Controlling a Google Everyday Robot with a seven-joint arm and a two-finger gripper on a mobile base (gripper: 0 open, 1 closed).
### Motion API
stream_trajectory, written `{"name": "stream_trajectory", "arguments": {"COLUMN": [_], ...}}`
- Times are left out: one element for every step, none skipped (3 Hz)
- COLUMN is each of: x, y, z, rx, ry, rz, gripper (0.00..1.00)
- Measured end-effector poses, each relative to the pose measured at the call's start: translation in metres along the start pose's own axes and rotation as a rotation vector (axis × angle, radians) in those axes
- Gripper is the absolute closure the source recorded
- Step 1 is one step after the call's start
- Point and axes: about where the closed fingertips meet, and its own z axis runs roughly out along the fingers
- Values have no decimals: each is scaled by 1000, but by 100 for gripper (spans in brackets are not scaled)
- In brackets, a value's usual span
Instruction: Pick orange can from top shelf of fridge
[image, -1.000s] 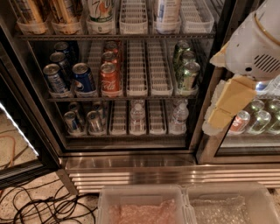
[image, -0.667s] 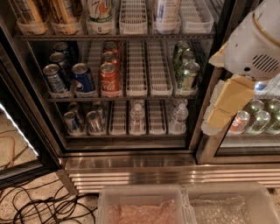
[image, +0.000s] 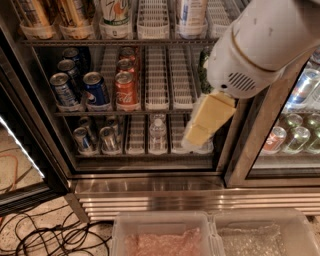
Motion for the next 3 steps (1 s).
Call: {"name": "stream_trajectory", "arguments": {"x": [-44,-44,-71], "y": [4,4,5], "z": [12,12,27], "rx": [13,13,29], "ry": [-44,-44,-110], "rz": [-37,-37,-45], "gripper": [0,0,0]}}
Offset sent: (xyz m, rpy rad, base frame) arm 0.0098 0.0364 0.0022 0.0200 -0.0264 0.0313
